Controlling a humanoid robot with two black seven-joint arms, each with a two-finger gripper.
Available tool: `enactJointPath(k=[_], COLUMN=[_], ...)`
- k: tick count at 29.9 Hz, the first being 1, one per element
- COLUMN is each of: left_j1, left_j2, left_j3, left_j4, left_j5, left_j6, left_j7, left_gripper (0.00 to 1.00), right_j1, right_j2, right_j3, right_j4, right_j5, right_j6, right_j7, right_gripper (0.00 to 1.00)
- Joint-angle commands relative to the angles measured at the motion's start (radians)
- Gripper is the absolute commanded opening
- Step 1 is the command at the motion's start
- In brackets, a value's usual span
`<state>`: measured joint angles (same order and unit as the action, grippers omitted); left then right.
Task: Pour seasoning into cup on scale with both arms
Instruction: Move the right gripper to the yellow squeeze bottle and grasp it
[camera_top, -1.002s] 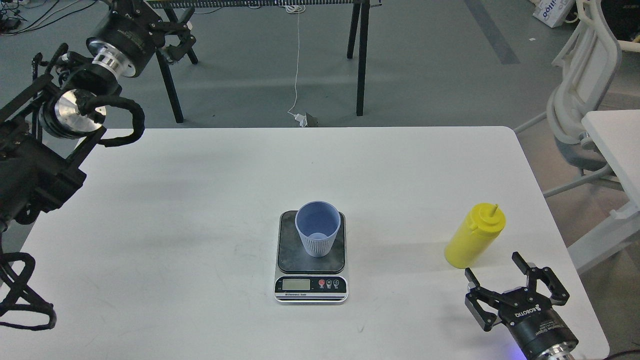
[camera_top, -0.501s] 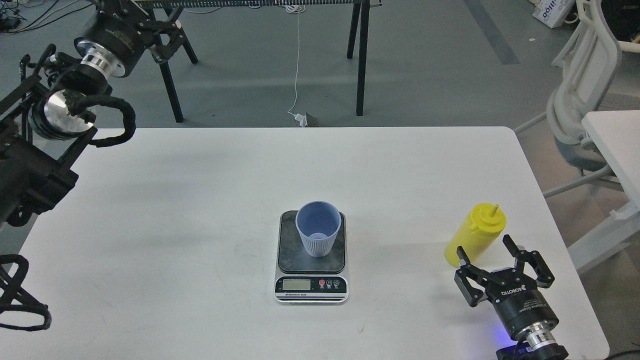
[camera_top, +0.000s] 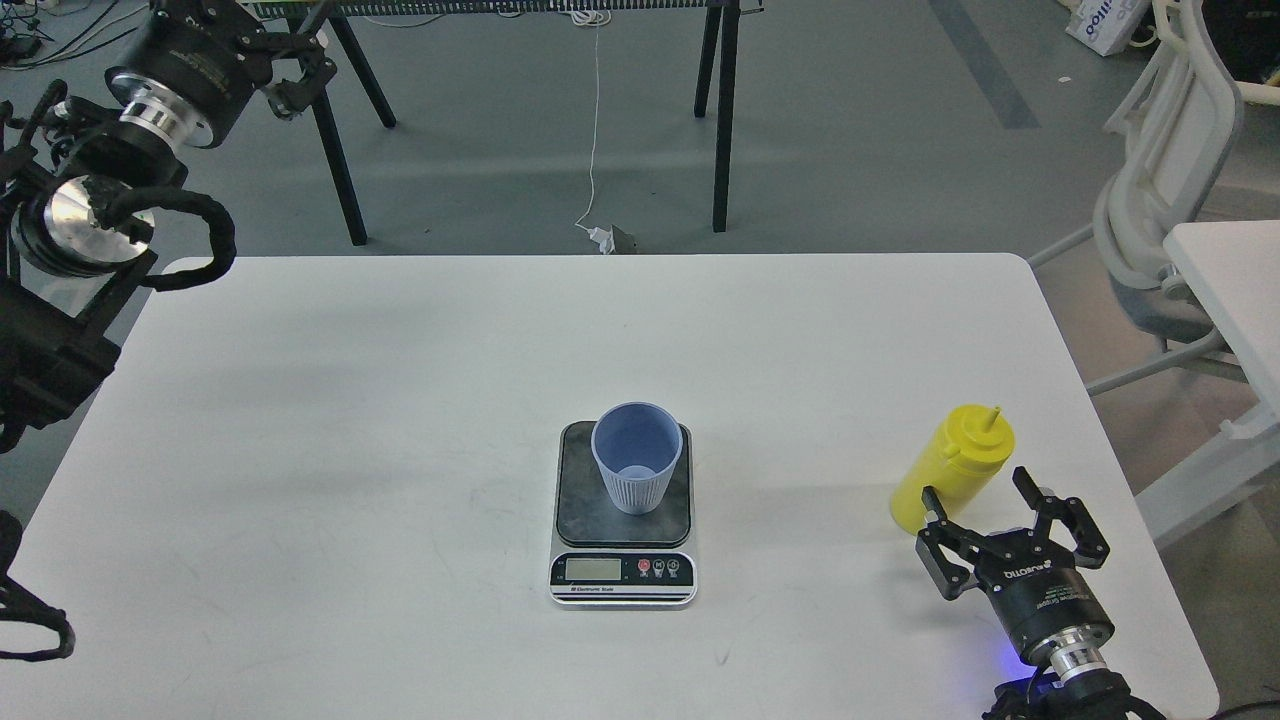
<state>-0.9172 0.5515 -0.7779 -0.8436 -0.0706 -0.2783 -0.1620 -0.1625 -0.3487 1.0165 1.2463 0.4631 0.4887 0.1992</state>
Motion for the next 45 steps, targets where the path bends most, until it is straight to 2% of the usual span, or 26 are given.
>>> enactJointPath(k=[1,24,27,31,34,41,45], left_j1=[0.006,0.008,0.005,0.005,0.005,0.005,0.005], left_j2=[0.001,0.014,0.018,0.019,0.019,0.033,0.034], left_j3=[0.0,-0.001,-0.003,-0.003,-0.003,-0.015,-0.015], left_j4=[0.0,-0.012,-0.012,-0.012,-0.012,-0.015,-0.015], left_j5=[0.0,0.0,0.0,0.0,0.0,0.002,0.002], left_j6=[0.001,0.002,0.001,0.001,0.001,0.001,0.001], left_j7=[0.001,-0.001,-0.001,-0.001,-0.001,0.001,-0.001], left_gripper=[1.0,1.0,1.0,1.0,1.0,1.0,1.0], right_j1=[0.04,0.198,0.196,0.196,0.196,0.199,0.238], right_j2=[0.013,0.093,0.096,0.094,0.093,0.088,0.071], right_j3=[0.001,-0.009,-0.01,-0.029,-0.036,-0.036,-0.035], right_j4=[-0.03,-0.182,-0.182,-0.174,-0.174,-0.168,-0.105], right_j5=[-0.001,-0.004,-0.008,-0.006,-0.006,-0.008,-0.017], right_j6=[0.0,0.0,0.0,0.0,0.0,0.0,0.0], right_j7=[0.0,-0.003,-0.003,-0.003,-0.004,-0.003,-0.001], right_gripper=[0.94,0.9,0.79,0.73,0.53,0.49,0.47])
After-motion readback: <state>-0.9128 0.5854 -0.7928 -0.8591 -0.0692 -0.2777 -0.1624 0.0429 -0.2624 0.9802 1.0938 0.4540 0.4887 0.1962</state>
